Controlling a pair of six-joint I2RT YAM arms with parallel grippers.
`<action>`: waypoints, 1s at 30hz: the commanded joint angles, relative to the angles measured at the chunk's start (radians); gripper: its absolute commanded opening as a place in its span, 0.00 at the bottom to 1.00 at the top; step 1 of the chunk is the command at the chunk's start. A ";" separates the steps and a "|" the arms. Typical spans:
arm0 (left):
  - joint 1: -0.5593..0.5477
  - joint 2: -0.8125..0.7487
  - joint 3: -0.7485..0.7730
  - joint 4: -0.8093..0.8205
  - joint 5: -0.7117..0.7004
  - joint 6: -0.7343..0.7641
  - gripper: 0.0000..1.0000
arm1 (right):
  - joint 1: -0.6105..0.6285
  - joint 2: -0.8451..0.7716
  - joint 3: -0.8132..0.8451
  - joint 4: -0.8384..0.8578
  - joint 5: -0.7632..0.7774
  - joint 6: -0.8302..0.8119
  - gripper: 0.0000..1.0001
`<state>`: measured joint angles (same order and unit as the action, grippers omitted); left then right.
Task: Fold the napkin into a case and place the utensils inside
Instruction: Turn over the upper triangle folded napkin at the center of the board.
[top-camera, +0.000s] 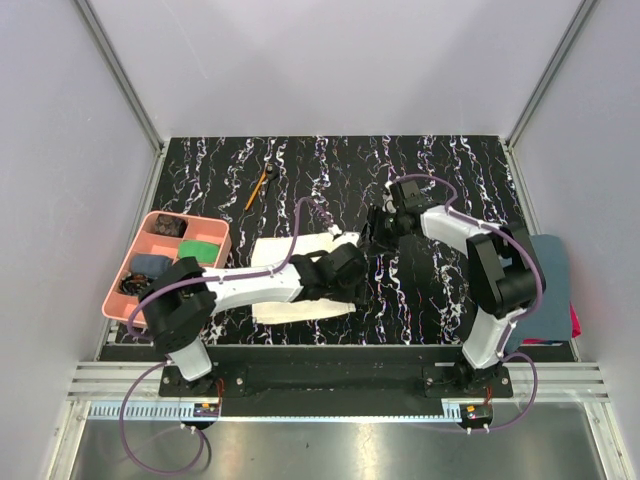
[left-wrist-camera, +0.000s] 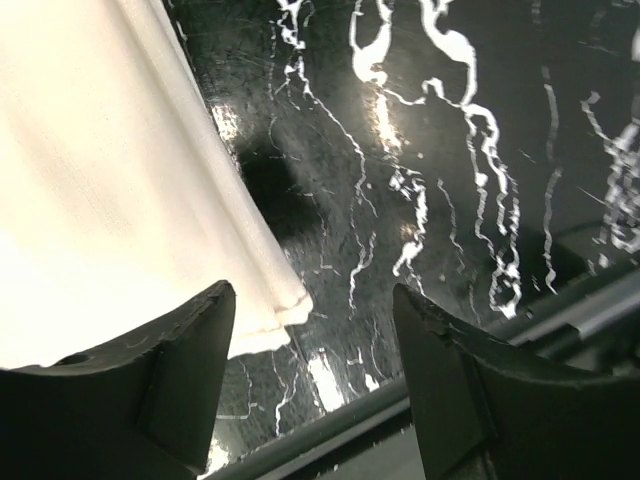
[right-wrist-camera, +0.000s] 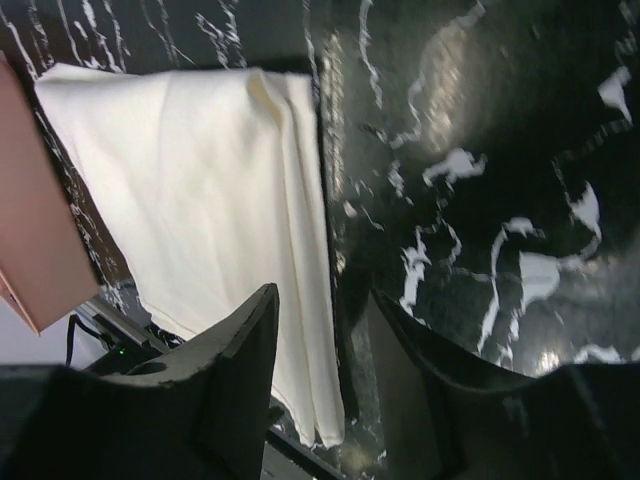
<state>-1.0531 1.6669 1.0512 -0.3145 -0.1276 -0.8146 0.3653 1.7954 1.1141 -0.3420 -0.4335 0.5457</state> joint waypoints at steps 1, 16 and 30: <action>-0.030 0.039 0.076 -0.029 -0.116 -0.046 0.65 | 0.001 0.088 0.108 0.058 -0.089 -0.021 0.44; -0.009 -0.179 -0.085 0.031 -0.141 -0.132 0.51 | -0.006 0.262 0.210 0.129 -0.151 -0.004 0.00; 0.070 -0.185 -0.099 0.058 -0.041 -0.169 0.53 | -0.008 0.291 0.230 0.146 -0.148 -0.009 0.00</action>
<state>-0.9966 1.4643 0.9417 -0.2943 -0.1894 -0.9661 0.3634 2.0716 1.2926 -0.2279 -0.5697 0.5449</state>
